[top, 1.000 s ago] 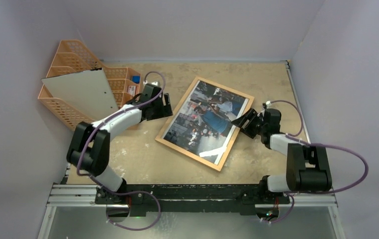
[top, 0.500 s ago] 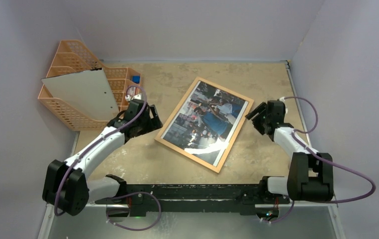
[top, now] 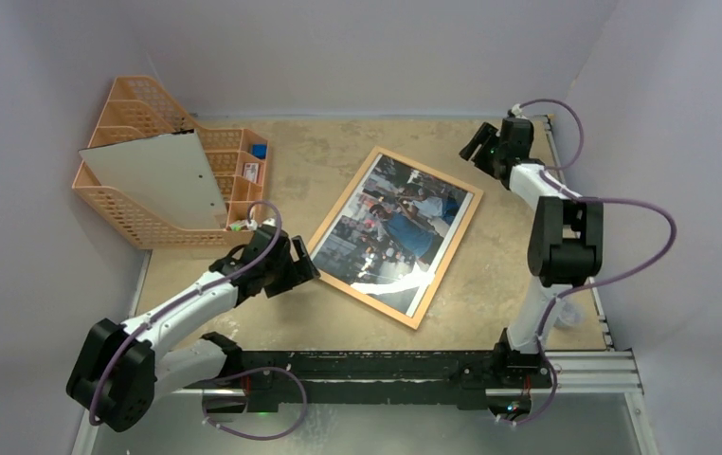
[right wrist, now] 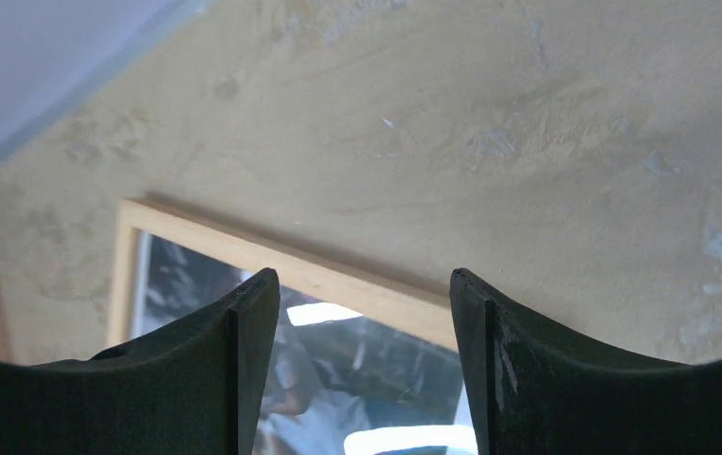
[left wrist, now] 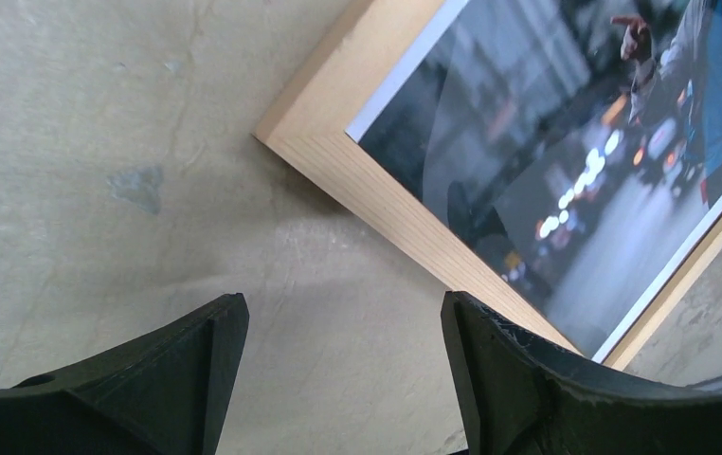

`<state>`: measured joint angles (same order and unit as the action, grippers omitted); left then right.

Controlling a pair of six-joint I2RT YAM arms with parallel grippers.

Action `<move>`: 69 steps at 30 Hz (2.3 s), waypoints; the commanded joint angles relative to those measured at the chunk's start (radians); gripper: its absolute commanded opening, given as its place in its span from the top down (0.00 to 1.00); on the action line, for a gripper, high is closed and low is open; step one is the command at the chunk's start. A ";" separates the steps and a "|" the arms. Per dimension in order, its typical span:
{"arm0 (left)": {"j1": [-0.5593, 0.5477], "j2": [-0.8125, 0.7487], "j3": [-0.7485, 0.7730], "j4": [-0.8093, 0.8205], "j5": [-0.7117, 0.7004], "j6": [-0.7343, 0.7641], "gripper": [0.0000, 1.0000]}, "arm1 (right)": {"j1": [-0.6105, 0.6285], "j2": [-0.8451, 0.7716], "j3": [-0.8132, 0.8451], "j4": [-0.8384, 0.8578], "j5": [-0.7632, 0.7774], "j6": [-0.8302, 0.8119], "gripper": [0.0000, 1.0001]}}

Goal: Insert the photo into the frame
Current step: Turn over the photo frame at the center of the board, then reset both arms

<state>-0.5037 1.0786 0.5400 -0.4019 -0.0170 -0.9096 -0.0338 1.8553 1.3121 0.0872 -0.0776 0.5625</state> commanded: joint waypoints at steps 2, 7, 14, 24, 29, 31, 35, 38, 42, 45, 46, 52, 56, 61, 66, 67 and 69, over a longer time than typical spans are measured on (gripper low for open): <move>-0.040 0.009 -0.048 0.156 0.041 -0.082 0.22 | -0.001 0.108 0.115 -0.048 -0.061 -0.169 0.31; -0.045 0.055 -0.076 0.198 0.047 -0.102 0.21 | 0.000 0.194 0.156 -0.054 -0.104 -0.222 0.31; -0.044 0.104 -0.078 0.289 0.079 -0.103 0.18 | 0.000 0.262 0.154 -0.095 -0.201 -0.301 0.32; -0.026 0.287 0.046 0.371 -0.031 0.042 0.17 | -0.003 0.110 -0.105 -0.032 -0.335 -0.257 0.33; -0.016 0.348 0.145 0.361 -0.081 0.097 0.17 | -0.003 0.005 -0.272 0.017 -0.375 -0.217 0.35; -0.009 0.374 0.178 0.363 -0.092 0.113 0.17 | -0.003 -0.042 -0.330 0.032 -0.360 -0.188 0.35; 0.002 0.461 0.269 0.363 -0.083 0.190 0.17 | -0.003 -0.137 -0.452 0.057 -0.326 -0.118 0.36; 0.003 0.529 0.350 0.347 -0.071 0.258 0.17 | -0.003 -0.220 -0.542 0.073 -0.360 -0.084 0.36; 0.004 0.616 0.455 0.341 -0.038 0.322 0.17 | -0.002 -0.307 -0.641 0.069 -0.393 -0.057 0.36; 0.004 0.685 0.538 0.327 -0.032 0.348 0.17 | -0.002 -0.356 -0.708 0.073 -0.418 -0.037 0.37; 0.004 0.706 0.561 0.330 -0.032 0.357 0.17 | -0.001 -0.377 -0.730 0.081 -0.424 -0.029 0.37; 0.007 0.787 0.682 0.319 -0.057 0.418 0.17 | 0.000 -0.460 -0.761 0.068 -0.382 -0.016 0.37; 0.012 0.773 0.707 0.294 -0.143 0.440 0.17 | 0.000 -0.512 -0.734 -0.014 -0.244 0.005 0.37; 0.014 0.685 0.707 0.206 -0.325 0.437 0.15 | 0.000 -0.661 -0.685 -0.133 -0.035 0.037 0.28; 0.016 0.583 0.694 0.121 -0.426 0.427 0.14 | 0.000 -0.727 -0.608 -0.235 0.046 0.002 0.25; 0.016 0.561 0.693 0.105 -0.428 0.423 0.14 | 0.000 -0.740 -0.595 -0.252 0.054 0.000 0.25; 0.016 0.510 0.689 0.080 -0.414 0.412 0.14 | 0.000 -0.794 -0.569 -0.280 0.069 0.001 0.25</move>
<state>-0.4927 1.7039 1.2003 -0.2691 -0.3771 -0.4789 -0.0349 1.1332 0.6769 -0.0895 -0.0856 0.5579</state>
